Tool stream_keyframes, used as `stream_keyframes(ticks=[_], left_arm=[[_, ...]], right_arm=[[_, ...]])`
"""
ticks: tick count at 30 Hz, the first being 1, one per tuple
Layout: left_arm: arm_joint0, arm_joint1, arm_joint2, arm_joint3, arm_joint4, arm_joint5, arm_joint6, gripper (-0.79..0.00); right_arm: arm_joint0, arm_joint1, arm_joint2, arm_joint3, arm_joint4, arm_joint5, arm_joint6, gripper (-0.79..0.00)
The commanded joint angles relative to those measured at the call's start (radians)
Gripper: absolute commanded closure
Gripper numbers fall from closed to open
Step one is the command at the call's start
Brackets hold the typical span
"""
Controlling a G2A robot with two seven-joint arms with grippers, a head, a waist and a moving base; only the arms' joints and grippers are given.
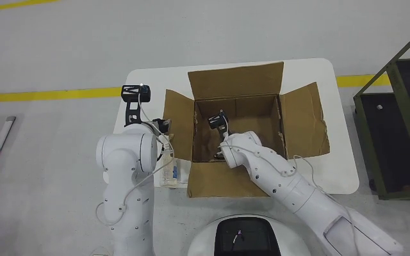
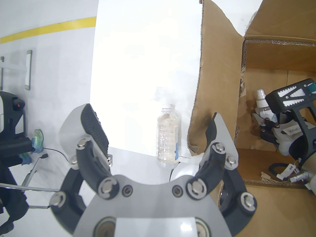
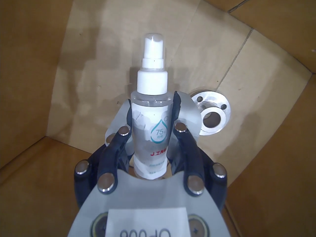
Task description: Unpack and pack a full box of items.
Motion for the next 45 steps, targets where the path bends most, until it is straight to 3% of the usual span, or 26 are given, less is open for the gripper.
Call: stream_keyframes(ticks=[1, 5, 7, 15, 22, 34, 45], left_arm=[[0.0, 0.0, 0.0, 0.0, 0.0, 0.0, 0.0, -0.785], [0.0, 0.0, 0.0, 0.0, 0.0, 0.0, 0.0, -0.785], [0.0, 0.0, 0.0, 0.0, 0.0, 0.0, 0.0, -0.785], [0.0, 0.0, 0.0, 0.0, 0.0, 0.0, 0.0, -0.785], [0.0, 0.0, 0.0, 0.0, 0.0, 0.0, 0.0, -0.785], [0.0, 0.0, 0.0, 0.0, 0.0, 0.0, 0.0, -0.785], [0.0, 0.0, 0.0, 0.0, 0.0, 0.0, 0.0, -0.785]], right_arm=[[-0.013, 0.005, 0.025, -0.042, -0.004, 0.01, 0.003, 0.0], [-0.07, 0.026, 0.105, -0.189, -0.02, 0.028, 0.015, 0.0], [-0.124, 0.043, 0.166, -0.339, -0.056, 0.031, -0.028, 0.0], [-0.35, 0.097, 0.365, -0.733, -0.186, -0.066, -0.051, 0.0], [-0.453, 0.121, 0.508, -0.986, -0.294, -0.127, 0.044, 0.0], [-0.587, 0.14, 0.735, -1.208, -0.443, -0.163, 0.257, 0.0], [-0.804, 0.139, 0.83, -1.208, -0.429, -0.167, 0.325, 0.0]])
